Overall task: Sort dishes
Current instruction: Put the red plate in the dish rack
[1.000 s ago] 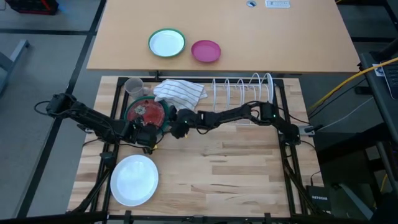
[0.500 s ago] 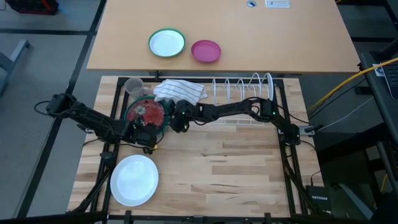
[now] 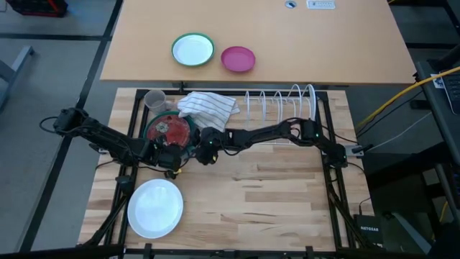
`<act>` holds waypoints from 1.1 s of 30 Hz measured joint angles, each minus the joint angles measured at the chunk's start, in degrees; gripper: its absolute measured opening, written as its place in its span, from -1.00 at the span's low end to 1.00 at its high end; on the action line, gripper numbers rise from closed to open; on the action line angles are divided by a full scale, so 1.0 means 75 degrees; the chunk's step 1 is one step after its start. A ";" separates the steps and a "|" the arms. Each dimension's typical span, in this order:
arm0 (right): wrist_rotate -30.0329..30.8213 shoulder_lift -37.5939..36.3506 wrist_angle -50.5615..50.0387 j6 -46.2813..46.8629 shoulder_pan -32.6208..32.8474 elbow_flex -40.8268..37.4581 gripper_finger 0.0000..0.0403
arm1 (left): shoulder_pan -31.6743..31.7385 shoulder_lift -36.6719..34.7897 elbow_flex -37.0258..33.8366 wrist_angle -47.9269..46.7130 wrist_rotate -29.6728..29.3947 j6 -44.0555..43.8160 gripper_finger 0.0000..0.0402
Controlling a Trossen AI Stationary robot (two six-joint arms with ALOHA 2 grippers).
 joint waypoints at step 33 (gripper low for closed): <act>0.0343 -0.0003 0.0003 0.0152 0.0083 -0.0003 -0.11 | 0.0003 0.0003 -0.0711 0.0005 -0.0921 0.0251 -0.91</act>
